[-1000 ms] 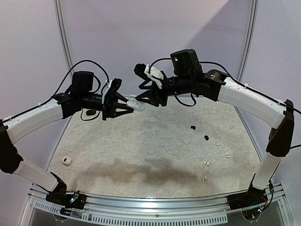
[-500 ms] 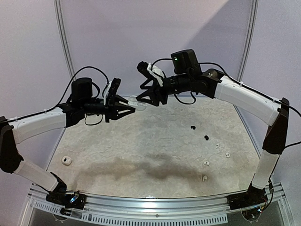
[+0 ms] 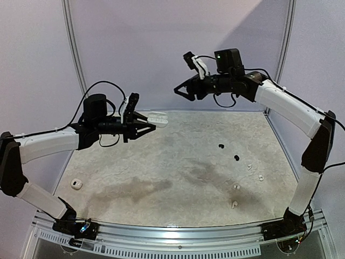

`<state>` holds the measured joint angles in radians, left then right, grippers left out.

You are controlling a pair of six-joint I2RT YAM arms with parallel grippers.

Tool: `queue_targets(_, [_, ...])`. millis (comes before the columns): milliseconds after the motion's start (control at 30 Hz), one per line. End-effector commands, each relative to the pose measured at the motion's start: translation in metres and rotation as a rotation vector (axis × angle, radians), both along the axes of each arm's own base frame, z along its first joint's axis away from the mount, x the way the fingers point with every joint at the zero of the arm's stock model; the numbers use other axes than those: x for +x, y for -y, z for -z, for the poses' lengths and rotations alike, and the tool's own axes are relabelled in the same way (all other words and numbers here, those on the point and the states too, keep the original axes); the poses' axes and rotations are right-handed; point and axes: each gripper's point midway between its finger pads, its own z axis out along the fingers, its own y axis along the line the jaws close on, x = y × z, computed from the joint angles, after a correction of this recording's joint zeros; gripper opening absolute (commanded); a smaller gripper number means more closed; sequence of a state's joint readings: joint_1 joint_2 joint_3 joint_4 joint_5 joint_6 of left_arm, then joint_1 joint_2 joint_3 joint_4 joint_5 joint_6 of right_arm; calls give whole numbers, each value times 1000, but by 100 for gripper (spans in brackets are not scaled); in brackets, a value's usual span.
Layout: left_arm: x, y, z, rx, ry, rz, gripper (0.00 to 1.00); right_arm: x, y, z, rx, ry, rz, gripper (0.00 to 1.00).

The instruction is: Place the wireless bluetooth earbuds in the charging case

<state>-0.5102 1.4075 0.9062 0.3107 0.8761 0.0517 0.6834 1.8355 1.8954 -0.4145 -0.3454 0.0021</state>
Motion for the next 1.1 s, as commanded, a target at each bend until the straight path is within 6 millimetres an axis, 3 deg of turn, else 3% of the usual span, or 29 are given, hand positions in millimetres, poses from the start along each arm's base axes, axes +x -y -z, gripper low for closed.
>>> queue_targets(0, [5,-4,5,3,15,-33,0,48,135,81,-200,-387,597,65])
queue_targets(67, [4,-4,6,2,21,-29,0,36,181,122,-310,-529,766,65])
queue_targets(133, [4,-4,6,2,21,-28,0,23,216,150,-409,-601,889,65])
queue_targets(267, [2,-4,5,0,28,-22,0,-20,268,203,-587,-755,1038,65])
queue_targets(333, [2,-5,4,0,34,-21,0,-44,288,228,-650,-832,1085,60])
queue_targets(433, [0,-5,4,-2,36,-18,0,-73,312,246,-647,-912,1162,47])
queue_targets(533, [-1,-5,4,-2,34,-12,0,-93,335,247,-625,-928,1262,41])
queue_targets(633, [-1,-5,3,-5,43,-5,0,-115,351,257,-657,-972,1318,39])
queue_targets(767, [-2,-4,2,-7,52,1,0,-137,354,290,-685,-1081,1297,32])
queue_targets(1067, [-5,-6,0,-3,60,4,0,-134,359,318,-698,-1085,1292,24])
